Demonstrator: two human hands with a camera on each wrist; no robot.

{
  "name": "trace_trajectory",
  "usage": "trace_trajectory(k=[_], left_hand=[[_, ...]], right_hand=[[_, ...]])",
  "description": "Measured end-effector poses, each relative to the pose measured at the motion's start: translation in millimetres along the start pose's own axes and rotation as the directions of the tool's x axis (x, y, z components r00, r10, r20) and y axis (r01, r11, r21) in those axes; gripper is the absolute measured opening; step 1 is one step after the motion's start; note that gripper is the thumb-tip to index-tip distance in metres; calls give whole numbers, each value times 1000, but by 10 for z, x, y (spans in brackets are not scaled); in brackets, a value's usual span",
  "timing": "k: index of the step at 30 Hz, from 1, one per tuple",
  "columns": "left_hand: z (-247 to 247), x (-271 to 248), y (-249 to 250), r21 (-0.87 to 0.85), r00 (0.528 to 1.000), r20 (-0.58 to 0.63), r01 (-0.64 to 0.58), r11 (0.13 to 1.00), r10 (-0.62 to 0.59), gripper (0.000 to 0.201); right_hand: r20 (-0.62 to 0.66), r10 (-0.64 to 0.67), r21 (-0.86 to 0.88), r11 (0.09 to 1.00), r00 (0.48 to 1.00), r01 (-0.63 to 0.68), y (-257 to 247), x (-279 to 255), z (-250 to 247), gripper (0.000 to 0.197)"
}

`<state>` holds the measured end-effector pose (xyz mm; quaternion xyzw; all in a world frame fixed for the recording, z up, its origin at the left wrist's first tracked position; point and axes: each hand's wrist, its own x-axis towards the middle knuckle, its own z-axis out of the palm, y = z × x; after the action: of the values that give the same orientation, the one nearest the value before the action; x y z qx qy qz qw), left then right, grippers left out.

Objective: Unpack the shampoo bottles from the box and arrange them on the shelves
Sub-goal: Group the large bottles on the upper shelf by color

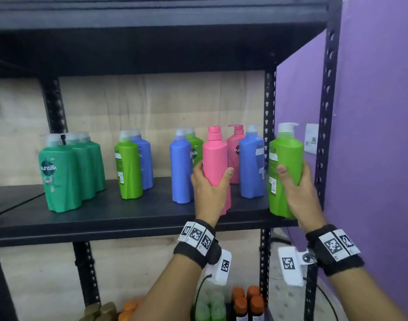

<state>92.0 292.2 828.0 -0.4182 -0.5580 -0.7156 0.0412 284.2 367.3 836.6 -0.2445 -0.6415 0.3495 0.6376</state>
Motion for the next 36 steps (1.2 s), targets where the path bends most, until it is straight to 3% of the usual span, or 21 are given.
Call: trace_trajectory(k=[6, 10, 18, 26, 36], left_hand=[[24, 153, -60, 99, 997, 69, 13, 995, -20, 85], [80, 285, -111, 125, 995, 84, 52, 991, -63, 86], [187, 513, -150, 167, 975, 143, 147, 975, -172, 88], [218, 493, -159, 252, 979, 122, 127, 959, -162, 88], [98, 459, -92, 427, 968, 190, 69, 901, -165, 84]], right_hand=[[94, 0, -147, 989, 996, 14, 305, 252, -43, 82], [108, 35, -147, 989, 994, -19, 461, 486, 19, 91], [134, 125, -252, 964, 983, -88, 704, 869, 116, 78], [205, 197, -237, 960, 959, -147, 642, 998, 124, 72], [66, 211, -336, 925, 975, -177, 525, 907, 149, 74]])
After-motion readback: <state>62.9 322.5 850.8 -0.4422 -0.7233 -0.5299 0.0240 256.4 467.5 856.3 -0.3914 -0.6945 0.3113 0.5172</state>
